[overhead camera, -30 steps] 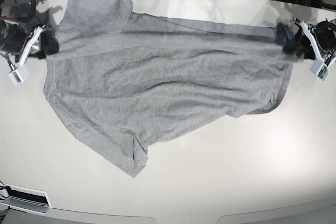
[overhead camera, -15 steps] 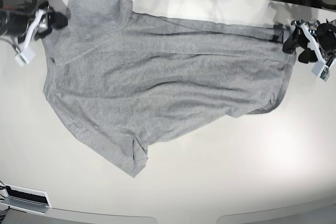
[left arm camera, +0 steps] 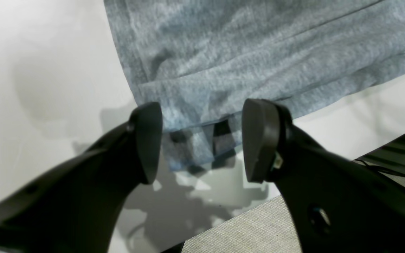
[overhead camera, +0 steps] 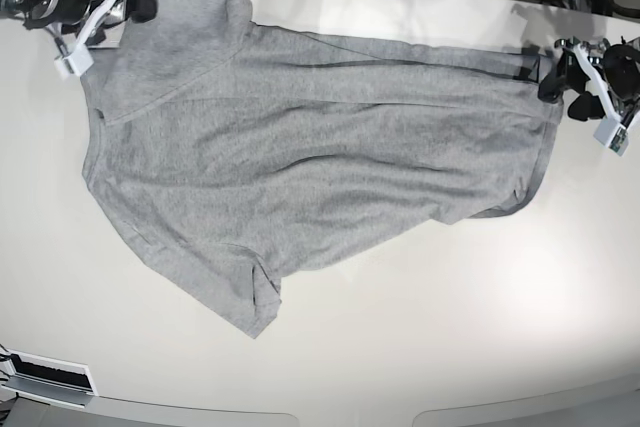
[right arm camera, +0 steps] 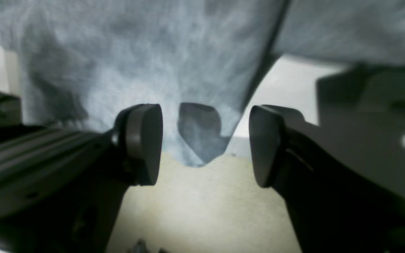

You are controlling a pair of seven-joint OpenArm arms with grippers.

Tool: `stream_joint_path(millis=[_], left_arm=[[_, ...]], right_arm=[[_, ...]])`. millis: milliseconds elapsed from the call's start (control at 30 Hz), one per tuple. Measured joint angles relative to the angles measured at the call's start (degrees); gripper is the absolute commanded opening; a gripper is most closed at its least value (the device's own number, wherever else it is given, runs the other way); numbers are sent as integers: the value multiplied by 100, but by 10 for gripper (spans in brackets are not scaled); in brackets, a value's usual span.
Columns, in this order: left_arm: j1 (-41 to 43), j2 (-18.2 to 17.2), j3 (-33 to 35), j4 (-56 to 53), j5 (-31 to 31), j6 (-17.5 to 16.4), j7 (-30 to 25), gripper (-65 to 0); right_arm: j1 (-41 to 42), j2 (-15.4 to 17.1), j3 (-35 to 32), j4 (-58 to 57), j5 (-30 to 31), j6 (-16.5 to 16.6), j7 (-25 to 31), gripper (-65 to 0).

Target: Layout the t-shirt on the table in an organized manner, then fold the t-shirt properly

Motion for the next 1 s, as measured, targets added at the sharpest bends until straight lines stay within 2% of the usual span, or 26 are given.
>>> stream_joint_path(millis=[233, 300, 433, 567, 667, 833, 1000], left_arm=[[2, 0, 0, 0, -2, 0, 0, -281], [2, 0, 0, 0, -33, 0, 2, -281], [0, 0, 0, 0, -149, 0, 50, -281], [0, 0, 0, 0, -151, -2, 63, -281], [2, -2, 0, 0, -151, -2, 74, -281], [-2, 0, 0, 0, -151, -2, 127, -281], [0, 0, 0, 0, -151, 0, 127, -281]], right_arm=[[37, -2, 15, -260, 332, 203, 44, -248], [33, -4, 15, -264, 474, 275, -46, -277], [31, -7, 15, -280, 800, 378, -162, -411], [68, -4, 15, -280, 855, 378, -192, -650], [214, -2, 15, -264, 933, 376, -671, -650], [225, 15, 15, 415, 1998, 396, -1519, -650], [227, 17, 15, 1244, 2188, 396, -1537, -650]])
